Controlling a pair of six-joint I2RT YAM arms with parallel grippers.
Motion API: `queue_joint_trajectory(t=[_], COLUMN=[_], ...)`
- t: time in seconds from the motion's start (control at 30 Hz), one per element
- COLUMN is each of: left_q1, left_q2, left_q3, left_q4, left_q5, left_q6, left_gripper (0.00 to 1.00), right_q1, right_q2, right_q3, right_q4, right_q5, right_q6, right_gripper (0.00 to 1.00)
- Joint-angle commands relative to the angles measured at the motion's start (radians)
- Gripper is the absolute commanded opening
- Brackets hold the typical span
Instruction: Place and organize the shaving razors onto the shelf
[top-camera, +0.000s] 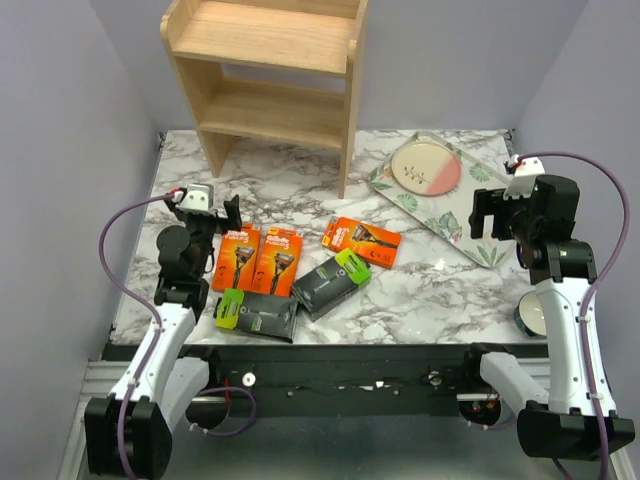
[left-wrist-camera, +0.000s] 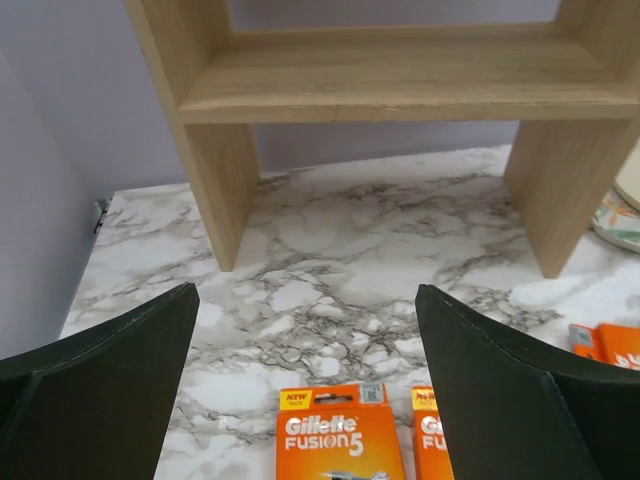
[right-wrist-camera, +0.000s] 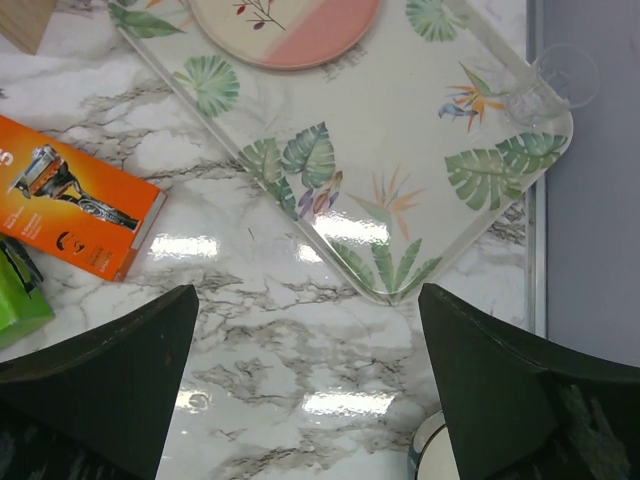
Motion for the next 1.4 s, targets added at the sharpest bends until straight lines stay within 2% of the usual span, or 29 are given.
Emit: queue_joint_trajectory(t=[0.0,0.07,0.13,0.17,0.2,0.27,0.33,0.37,0.4,0.47,0.5,0.6,0.7,0.8,0.87,1.03,1.13,1.17,1.23,1.27,1.37], left_q1=[-0.003,-0.003,-0.003,-0.002,-0.002,0.036,0.084,0.151,0.177,0.21,0.214,0.239,0.25,0.251,0.251,0.251,0.25,0.25,0.248,0.244,0.244], left_q2=[-0.109,-0.087,-0.002,0.036,0.115,0.183,0.233,0.242,0.268,0.317,0.385,0.543,0.665,0.769,0.82,0.946,1.026,1.042,1.076,1.078,1.07], left_q3=[0.106,0.197,0.369,0.435,0.563,0.671,0.74,0.747,0.753,0.777,0.84,0.999,1.084,1.151,1.188,1.236,1.306,1.325,1.357,1.353,1.333], left_q4=[-0.392,-0.488,-0.623,-0.67,-0.747,-0.79,-0.723,-0.674,-0.564,-0.469,-0.433,-0.428,-0.367,-0.329,-0.326,-0.226,-0.215,-0.215,-0.209,-0.203,-0.192], left_q5=[0.175,0.191,0.164,0.148,0.118,0.097,0.149,0.175,0.197,0.214,0.212,0.304,0.363,0.351,0.323,0.263,0.266,0.262,0.237,0.228,0.251], left_q6=[0.017,0.036,0.053,0.057,0.049,-0.006,-0.128,-0.156,-0.17,-0.184,-0.183,-0.174,-0.18,-0.189,-0.197,-0.22,-0.212,-0.206,-0.191,-0.169,-0.158], left_gripper=[0.99,0.99,0.99,0.99,0.99,0.99,0.99,0.99,0.99,0.99,0.99,0.99,0.99,0.95,0.86,0.81,0.72,0.63,0.53,0.36,0.14], right_q1=[0.003,0.001,0.001,0.001,0.001,0.003,0.004,0.009,0.035,0.095,0.11,0.171,0.233,0.277,0.29,0.323,0.342,0.346,0.362,0.368,0.386], right_q2=[-0.004,-0.007,-0.01,-0.009,-0.001,0.043,0.088,0.13,0.151,0.215,0.235,0.307,0.358,0.413,0.451,0.508,0.54,0.55,0.579,0.589,0.639], right_q3=[-0.009,0.008,0.026,0.031,0.04,0.089,0.138,0.152,0.166,0.209,0.226,0.269,0.315,0.336,0.356,0.385,0.396,0.399,0.407,0.411,0.447], right_q4=[0.03,0.047,0.091,0.116,0.153,0.174,0.217,0.237,0.278,0.322,0.36,0.423,0.425,0.432,0.434,0.457,0.467,0.471,0.487,0.489,0.494], right_q5=[-0.008,-0.119,-0.195,-0.247,-0.27,-0.332,-0.376,-0.393,-0.387,-0.319,-0.3,-0.259,-0.248,-0.232,-0.217,-0.199,-0.177,-0.16,-0.142,-0.13,-0.122], right_q6=[0.016,-0.041,-0.058,-0.04,-0.02,0.056,0.121,0.137,0.146,0.152,0.151,0.191,0.192,0.186,0.197,0.203,0.198,0.198,0.206,0.208,0.218], right_gripper=[1.0,1.0,1.0,1.0,1.0,1.0,1.0,1.0,1.0,1.0,1.0,0.99,0.99,0.99,0.99,0.99,0.99,0.99,0.99,0.99,0.99])
